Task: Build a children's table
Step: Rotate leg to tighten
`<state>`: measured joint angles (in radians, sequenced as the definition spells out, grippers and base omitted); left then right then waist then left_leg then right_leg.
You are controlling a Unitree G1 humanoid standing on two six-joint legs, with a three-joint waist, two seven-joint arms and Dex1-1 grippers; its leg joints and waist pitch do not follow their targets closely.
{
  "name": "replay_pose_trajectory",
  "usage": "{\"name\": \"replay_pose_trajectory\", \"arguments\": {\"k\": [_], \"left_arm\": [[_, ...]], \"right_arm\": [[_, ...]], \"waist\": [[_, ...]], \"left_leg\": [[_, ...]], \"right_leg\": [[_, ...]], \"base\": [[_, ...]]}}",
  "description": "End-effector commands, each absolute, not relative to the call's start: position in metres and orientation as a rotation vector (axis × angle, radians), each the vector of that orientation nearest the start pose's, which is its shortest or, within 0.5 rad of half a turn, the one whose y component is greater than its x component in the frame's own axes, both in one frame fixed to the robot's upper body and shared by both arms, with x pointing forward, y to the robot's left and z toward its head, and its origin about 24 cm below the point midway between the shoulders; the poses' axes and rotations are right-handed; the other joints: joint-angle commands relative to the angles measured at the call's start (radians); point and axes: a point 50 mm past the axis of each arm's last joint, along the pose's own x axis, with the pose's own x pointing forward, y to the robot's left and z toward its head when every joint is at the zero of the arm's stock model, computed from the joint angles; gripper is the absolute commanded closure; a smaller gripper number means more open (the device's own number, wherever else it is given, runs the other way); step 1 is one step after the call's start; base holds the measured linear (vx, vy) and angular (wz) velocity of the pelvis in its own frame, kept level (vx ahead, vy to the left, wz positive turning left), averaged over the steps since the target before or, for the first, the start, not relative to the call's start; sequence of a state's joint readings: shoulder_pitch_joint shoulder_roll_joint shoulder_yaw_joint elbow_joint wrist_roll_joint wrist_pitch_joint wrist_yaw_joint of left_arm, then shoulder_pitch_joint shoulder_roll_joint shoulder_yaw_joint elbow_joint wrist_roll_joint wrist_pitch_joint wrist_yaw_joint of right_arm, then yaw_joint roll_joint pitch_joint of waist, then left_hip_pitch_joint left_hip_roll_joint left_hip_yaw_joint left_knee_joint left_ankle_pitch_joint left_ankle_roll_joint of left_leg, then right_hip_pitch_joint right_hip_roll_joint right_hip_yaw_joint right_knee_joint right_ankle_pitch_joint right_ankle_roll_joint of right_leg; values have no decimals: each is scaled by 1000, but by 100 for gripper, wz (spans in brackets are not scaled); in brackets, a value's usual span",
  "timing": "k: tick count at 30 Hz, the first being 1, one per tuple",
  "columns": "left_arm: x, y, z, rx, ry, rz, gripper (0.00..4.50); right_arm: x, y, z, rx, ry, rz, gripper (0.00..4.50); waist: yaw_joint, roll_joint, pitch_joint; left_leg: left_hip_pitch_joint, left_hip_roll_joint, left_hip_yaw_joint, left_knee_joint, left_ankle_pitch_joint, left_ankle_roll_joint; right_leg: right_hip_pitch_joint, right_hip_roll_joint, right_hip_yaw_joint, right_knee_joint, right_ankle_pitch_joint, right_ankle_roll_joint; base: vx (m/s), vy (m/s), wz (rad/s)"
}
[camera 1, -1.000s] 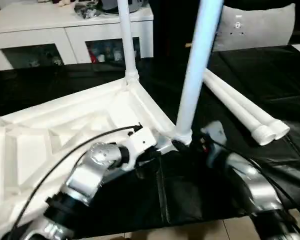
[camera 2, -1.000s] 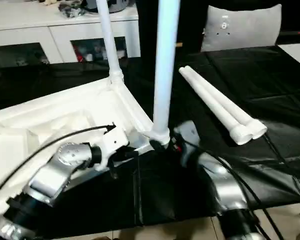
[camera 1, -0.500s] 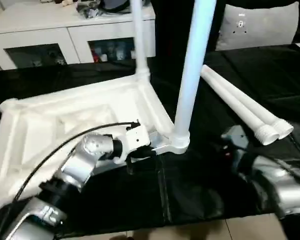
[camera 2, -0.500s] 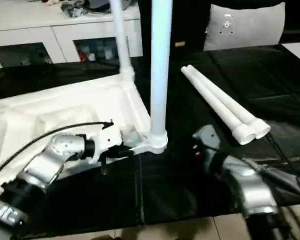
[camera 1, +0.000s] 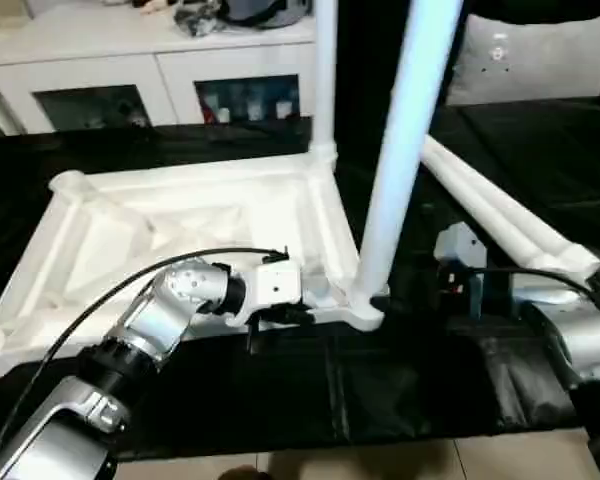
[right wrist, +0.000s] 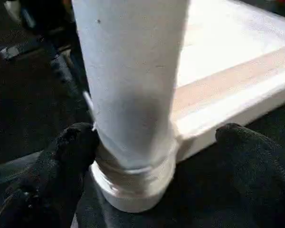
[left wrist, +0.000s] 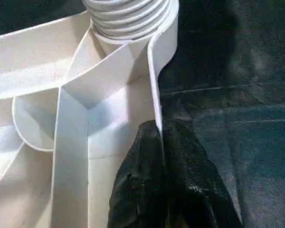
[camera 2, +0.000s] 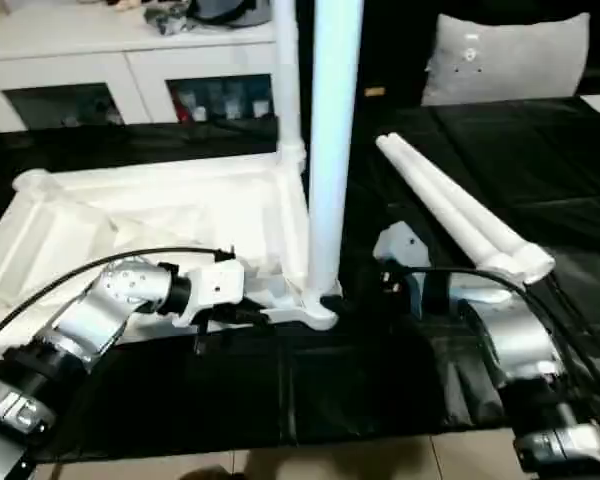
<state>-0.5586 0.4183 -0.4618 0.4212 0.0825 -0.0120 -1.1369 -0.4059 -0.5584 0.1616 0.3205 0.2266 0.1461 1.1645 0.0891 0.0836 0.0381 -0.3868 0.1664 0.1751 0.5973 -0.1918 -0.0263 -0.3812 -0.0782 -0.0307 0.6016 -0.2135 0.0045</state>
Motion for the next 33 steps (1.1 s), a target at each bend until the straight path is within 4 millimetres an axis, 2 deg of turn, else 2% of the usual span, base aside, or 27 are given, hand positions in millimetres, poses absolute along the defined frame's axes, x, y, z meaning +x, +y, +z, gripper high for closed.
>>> {"name": "replay_pose_trajectory", "arguments": {"k": [1,7,8,12,14,18,20,22,25,30,33], "left_arm": [[292,105,44,763,392,-1539,450],[290,102,45,763,384,-1561,450],[289,101,45,763,383,-1566,450],[289,101,44,765,382,-1569,450],[289,101,43,766,384,-1570,450],[290,102,40,767,390,-1569,450],[290,103,38,769,397,-1566,450],[290,104,37,769,399,-1565,450],[290,104,36,769,400,-1565,450],[289,105,33,750,408,-1557,450],[289,106,31,678,416,-1502,450]], "right_arm": [[295,-186,72,-317,376,1250,3],[301,-181,72,-313,393,1269,3],[302,-180,71,-299,403,1278,19],[303,-179,70,-276,407,1286,29],[304,-178,70,-260,408,1294,56],[303,-178,70,-250,404,1299,78],[303,-177,69,-251,393,1300,109],[304,-176,69,-256,375,1297,114],[304,-174,69,-250,361,1294,153],[295,-171,61,-212,376,1312,174],[287,-168,55,-168,386,1293,175]], "waist": [[-3,-14,-63],[-1,-16,-62],[-2,-16,-62],[0,-16,-62],[0,-15,-61],[0,-16,-61],[0,-15,-62],[-1,-16,-62],[0,-15,-61],[0,-19,-61],[1,-19,-60]], "left_leg": [[21,60,-14,-59,-96,106],[20,63,-14,-60,-115,94],[19,63,-15,-60,-121,89],[19,63,-14,-60,-126,85],[19,63,-14,-60,-130,82],[20,64,-15,-62,-141,74],[19,63,-15,-61,-137,74],[19,63,-14,-61,-135,75],[20,63,-14,-62,-143,73],[20,65,-15,-63,-140,74],[20,65,-14,-65,-139,72]], "right_leg": [[37,-61,25,-46,54,-301],[37,-64,23,-46,17,-298],[38,-65,23,-47,1,-296],[38,-65,23,-47,-10,-294],[37,-65,22,-48,-18,-292],[37,-65,22,-48,-31,-287],[37,-65,22,-48,-27,-285],[37,-65,22,-48,-24,-285],[36,-66,22,-49,-37,-286],[37,-66,23,-49,-44,-279],[37,-66,24,-50,-50,-273]], "base": [[0,0,0],[0,0,0],[0,0,0],[0,0,0],[0,0,0],[0,0,0],[0,0,0],[0,0,0],[0,0,0],[0,0,0],[0,0,0]]}}
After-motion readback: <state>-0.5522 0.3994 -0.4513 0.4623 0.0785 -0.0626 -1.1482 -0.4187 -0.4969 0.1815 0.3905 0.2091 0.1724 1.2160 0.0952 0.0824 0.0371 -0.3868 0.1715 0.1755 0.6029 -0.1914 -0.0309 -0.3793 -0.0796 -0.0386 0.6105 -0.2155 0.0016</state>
